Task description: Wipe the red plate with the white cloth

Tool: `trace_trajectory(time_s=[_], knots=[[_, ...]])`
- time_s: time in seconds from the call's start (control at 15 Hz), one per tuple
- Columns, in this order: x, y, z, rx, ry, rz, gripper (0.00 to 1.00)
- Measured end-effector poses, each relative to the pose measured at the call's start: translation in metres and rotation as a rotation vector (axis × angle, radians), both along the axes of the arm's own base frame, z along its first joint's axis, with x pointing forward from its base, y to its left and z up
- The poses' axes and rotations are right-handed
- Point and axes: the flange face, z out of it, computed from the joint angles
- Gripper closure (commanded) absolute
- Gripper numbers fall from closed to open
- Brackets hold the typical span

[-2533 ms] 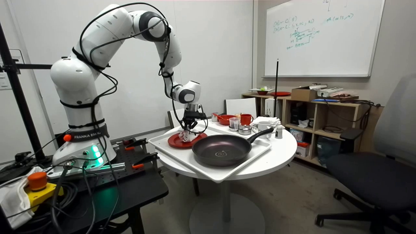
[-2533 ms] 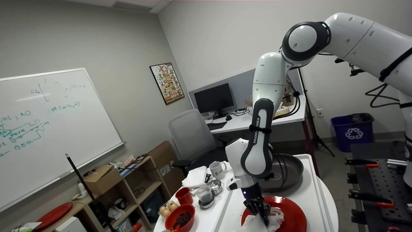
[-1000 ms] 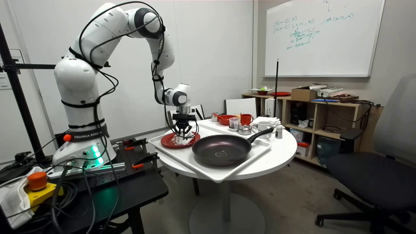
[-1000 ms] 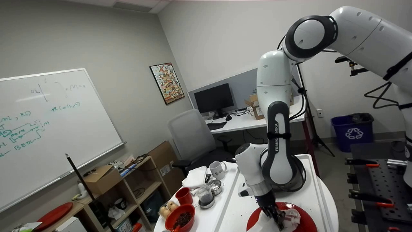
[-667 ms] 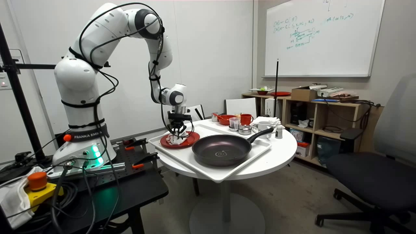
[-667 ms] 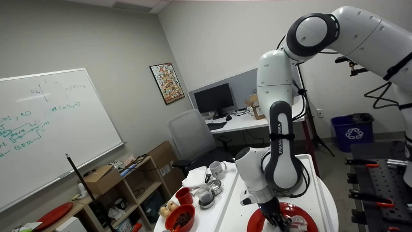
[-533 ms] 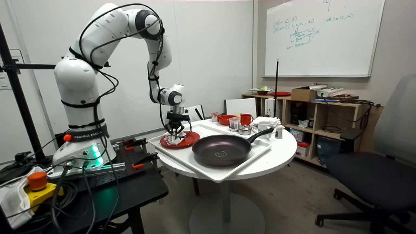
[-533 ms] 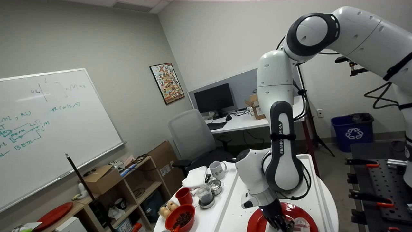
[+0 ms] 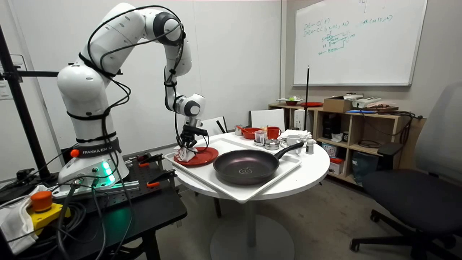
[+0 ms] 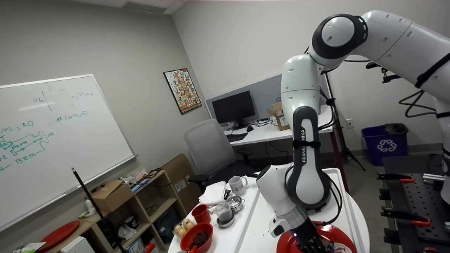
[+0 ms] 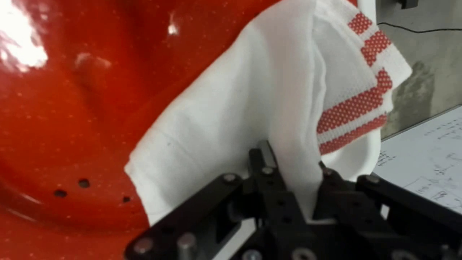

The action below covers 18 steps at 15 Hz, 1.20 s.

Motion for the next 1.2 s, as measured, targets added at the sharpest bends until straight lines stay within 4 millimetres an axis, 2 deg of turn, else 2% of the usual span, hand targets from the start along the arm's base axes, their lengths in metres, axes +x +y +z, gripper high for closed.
trace_trajectory(time_s=[0.33,0.67,1.2], knots=[[-0.003,0.000,0.005,0.085,0.045,0.096,0.93],[0.003,-0.008,0.025,0.169,0.017,0.127,0.93],[0.028,-0.033,0.076,0.183,-0.346,-0.027,0.93]])
